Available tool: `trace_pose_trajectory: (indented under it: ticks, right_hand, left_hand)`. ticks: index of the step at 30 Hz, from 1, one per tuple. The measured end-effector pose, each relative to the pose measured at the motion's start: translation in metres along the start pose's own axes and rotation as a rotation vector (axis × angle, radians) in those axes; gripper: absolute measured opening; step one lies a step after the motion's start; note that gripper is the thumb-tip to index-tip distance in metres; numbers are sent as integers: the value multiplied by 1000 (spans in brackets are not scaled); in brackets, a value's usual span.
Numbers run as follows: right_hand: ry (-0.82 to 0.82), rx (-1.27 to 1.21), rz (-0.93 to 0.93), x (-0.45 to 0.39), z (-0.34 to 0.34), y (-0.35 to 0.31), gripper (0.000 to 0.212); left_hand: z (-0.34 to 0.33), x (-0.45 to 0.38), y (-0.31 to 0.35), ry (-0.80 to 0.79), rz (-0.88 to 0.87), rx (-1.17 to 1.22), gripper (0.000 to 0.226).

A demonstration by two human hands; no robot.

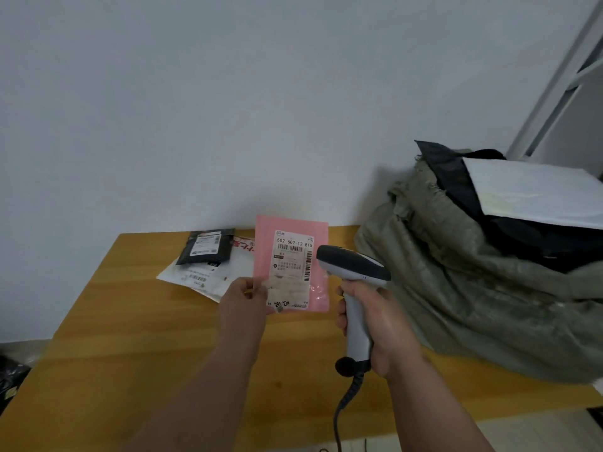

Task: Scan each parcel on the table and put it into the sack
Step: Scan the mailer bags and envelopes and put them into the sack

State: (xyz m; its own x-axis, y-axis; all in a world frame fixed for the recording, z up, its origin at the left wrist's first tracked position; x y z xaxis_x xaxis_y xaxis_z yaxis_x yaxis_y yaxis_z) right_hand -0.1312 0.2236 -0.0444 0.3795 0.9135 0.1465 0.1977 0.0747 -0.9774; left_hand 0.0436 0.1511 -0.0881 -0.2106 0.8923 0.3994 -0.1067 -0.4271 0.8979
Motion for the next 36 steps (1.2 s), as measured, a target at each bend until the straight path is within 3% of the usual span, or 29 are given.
trace_pose_trajectory:
  ticks: [14,20,25,36]
  right_hand:
    - [12,59,31,16,48,-17,12]
    - [51,162,140,23,55,-32,24]
    - [145,160,200,33,61,-50,32]
    - [386,55,329,52,101,-80,23]
  left_hand:
    - [-33,47,-1,28,-40,-24,5]
    - [-34,61,12,110,-150,-37,12]
    - [-36,63,36,61,-228,61,10]
    - [-89,98,114,31,-678,-182,31]
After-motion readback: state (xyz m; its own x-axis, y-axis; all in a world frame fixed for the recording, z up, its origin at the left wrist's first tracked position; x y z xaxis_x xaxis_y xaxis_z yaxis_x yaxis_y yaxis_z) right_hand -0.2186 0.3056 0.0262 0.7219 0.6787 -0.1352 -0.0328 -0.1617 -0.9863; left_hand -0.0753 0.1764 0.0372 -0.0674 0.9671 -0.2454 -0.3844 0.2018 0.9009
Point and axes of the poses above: each hand's wrist, its own x-axis away from the middle knuckle, its own z-axis out of the back of the hand, y = z × x, the point moved 2 cm from there along -x, towards the middle knuckle, and after that the axes turned 14 degrees about z, right-handed, at the moved point
